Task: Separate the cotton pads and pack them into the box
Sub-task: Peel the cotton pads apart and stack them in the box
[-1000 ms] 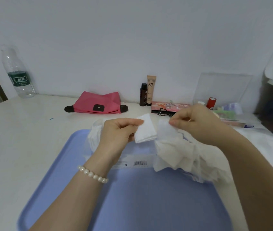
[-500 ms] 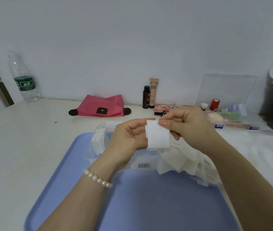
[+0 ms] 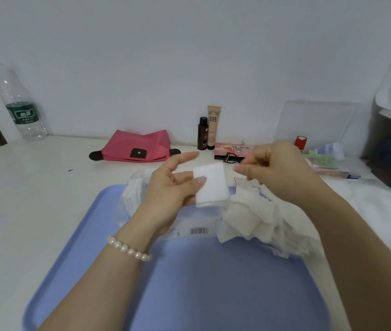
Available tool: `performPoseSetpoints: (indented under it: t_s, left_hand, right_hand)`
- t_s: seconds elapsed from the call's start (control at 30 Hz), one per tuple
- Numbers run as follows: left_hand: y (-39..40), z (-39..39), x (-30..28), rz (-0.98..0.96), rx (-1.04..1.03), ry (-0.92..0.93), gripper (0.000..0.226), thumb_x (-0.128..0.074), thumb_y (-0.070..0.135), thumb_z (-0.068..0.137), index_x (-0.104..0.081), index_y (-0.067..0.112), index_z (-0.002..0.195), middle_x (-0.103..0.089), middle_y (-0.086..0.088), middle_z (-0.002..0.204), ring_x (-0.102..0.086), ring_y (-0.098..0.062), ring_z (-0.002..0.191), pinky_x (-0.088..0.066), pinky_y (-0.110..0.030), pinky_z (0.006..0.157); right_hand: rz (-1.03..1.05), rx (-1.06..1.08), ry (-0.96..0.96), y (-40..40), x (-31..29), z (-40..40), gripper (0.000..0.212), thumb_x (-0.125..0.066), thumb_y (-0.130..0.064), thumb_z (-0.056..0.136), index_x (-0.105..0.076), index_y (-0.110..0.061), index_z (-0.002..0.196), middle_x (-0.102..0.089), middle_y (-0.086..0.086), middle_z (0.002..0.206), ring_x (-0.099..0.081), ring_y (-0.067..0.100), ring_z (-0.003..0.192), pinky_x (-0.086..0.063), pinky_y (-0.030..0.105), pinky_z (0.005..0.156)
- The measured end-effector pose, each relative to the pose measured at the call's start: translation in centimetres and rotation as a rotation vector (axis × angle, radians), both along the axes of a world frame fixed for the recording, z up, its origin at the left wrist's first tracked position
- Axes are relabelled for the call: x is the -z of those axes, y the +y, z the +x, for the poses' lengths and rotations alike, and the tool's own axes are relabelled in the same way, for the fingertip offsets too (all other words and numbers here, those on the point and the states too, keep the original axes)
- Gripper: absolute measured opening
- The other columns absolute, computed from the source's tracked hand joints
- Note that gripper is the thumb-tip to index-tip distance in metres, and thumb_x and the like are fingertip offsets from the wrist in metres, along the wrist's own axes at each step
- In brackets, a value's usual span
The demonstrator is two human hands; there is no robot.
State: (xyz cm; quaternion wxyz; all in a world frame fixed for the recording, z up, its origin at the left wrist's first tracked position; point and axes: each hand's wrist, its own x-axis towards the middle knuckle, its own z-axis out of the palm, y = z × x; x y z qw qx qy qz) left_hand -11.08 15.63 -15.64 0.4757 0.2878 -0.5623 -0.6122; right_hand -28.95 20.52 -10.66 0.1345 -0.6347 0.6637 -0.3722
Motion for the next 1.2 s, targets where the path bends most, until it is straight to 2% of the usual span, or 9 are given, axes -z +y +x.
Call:
performPoseSetpoints:
  t_s: [0.07,0.17,0.4,0.53,0.8,0.87,0.93,1.03,1.2]
  left_hand:
    - [-0.3,0.1,0.1,0.022,-0.048,0.015,0.032,-0.056,-0.009,0.085,-0.050,0.019,0.100,-0.070,-0.004,0.071,-0.067,-0.017,0.066,-0.055,-0.026,0.057]
    - [-0.5,0.0,0.3,0.022,-0.096,-0.009,0.028,-0.056,-0.010,0.085,-0.044,0.015,0.080,-0.060,-0.003,0.063,-0.060,-0.022,0.069,-0.049,-0.032,0.062]
    - [-0.5,0.0,0.5,0.009,-0.129,-0.051,0.035,-0.060,-0.014,0.079,-0.069,0.014,0.060,-0.069,0.001,0.062,-0.063,-0.011,0.064,-0.055,-0.027,0.068]
    - [-0.4,-0.1,0.4,0.032,-0.139,-0.046,0.034,-0.061,-0.013,0.079,-0.072,0.015,0.062,-0.071,-0.001,0.067,-0.066,-0.014,0.069,-0.056,-0.030,0.074]
    - [-0.3,-0.1,0.2,0.054,-0.179,-0.058,0.027,-0.060,-0.011,0.081,-0.071,0.011,0.071,-0.072,0.000,0.070,-0.066,-0.016,0.075,-0.056,-0.032,0.078]
    - [-0.2,-0.2,0.1,0.056,-0.190,-0.068,0.027,-0.059,-0.011,0.082,-0.071,0.011,0.073,-0.072,-0.002,0.075,-0.066,-0.018,0.077,-0.056,-0.033,0.079]
    - [-0.3,-0.3,0.1,0.059,-0.192,-0.086,0.026,-0.058,-0.010,0.083,-0.071,0.012,0.077,-0.072,-0.004,0.083,-0.065,-0.020,0.080,-0.055,-0.035,0.080]
    - [-0.2,-0.4,0.2,0.055,-0.167,-0.111,0.021,-0.059,-0.004,0.084,-0.071,0.012,0.081,-0.072,-0.005,0.082,-0.064,-0.020,0.077,-0.054,-0.035,0.076]
    - [0.1,-0.5,0.0,0.074,-0.106,-0.017,0.026,-0.052,0.014,0.092,-0.070,0.009,0.073,-0.071,0.000,0.071,-0.065,-0.013,0.064,-0.054,-0.025,0.057]
  right_hand:
    - [0.135,0.025,0.253,0.2,-0.3,-0.6,0.007,-0.074,-0.023,0.078,-0.072,-0.018,0.073,-0.060,-0.014,0.066,-0.054,0.000,0.063,-0.038,0.012,0.055]
    - [0.318,-0.014,0.408,0.2,-0.1,0.0,0.016,-0.079,-0.031,0.071,-0.069,-0.021,0.077,-0.061,-0.012,0.076,-0.057,0.006,0.070,-0.039,0.016,0.054]
    - [0.498,-0.005,0.674,0.9,-0.2,0.7,0.054,-0.079,-0.053,0.062,-0.063,-0.031,0.108,-0.047,-0.011,0.097,-0.039,0.012,0.096,-0.033,0.026,0.074]
    - [0.450,0.067,0.844,0.8,-0.4,0.7,0.022,-0.069,-0.031,0.078,-0.066,-0.021,0.097,-0.060,-0.003,0.100,-0.052,0.017,0.097,-0.042,0.028,0.078]
    - [0.467,0.084,0.772,0.5,0.1,0.2,0.013,-0.067,-0.030,0.079,-0.066,-0.018,0.082,-0.068,0.000,0.088,-0.060,0.018,0.084,-0.046,0.030,0.077]
    - [0.353,0.079,0.597,0.5,-0.1,0.0,0.008,-0.064,-0.019,0.079,-0.065,-0.019,0.071,-0.067,0.000,0.083,-0.061,0.017,0.077,-0.048,0.028,0.067]
    - [0.191,0.083,0.263,0.7,-0.8,-0.4,0.018,-0.064,-0.012,0.080,-0.063,-0.018,0.064,-0.062,-0.003,0.066,-0.057,0.013,0.062,-0.043,0.024,0.056]
    - [0.073,-0.038,-0.149,1.0,-1.5,-0.6,0.018,-0.063,-0.008,0.084,-0.061,-0.014,0.067,-0.058,-0.005,0.055,-0.054,0.007,0.053,-0.040,0.018,0.053]
    - [0.288,-0.402,-0.294,1.3,-1.1,0.3,0.006,-0.054,-0.004,0.090,-0.059,-0.002,0.087,-0.065,0.007,0.061,-0.057,0.009,0.053,-0.044,0.020,0.053]
